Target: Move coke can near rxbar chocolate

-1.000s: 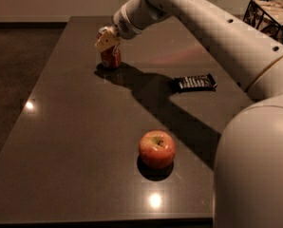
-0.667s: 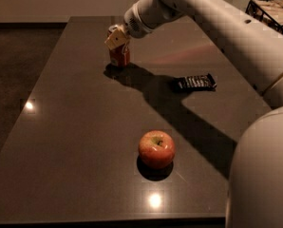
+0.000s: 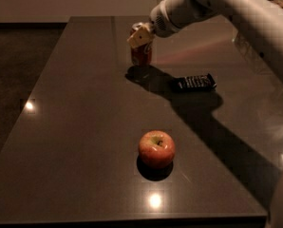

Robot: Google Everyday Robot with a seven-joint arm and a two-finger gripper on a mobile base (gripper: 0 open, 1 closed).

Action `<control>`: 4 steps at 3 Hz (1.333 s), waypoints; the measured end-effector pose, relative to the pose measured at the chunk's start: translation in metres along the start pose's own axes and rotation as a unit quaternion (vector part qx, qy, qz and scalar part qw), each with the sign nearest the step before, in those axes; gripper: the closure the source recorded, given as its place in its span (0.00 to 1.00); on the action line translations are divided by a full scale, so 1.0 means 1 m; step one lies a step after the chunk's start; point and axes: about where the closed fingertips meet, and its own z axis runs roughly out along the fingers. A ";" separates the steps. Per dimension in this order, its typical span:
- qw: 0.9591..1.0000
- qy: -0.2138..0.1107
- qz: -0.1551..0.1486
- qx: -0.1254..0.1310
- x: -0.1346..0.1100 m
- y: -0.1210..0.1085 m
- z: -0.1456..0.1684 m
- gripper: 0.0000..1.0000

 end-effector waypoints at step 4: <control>0.999 0.015 0.035 0.013 0.075 -0.017 -0.041 0.59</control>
Offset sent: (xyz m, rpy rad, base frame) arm -0.0374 -0.0786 -0.0215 -0.0016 0.0325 -0.0474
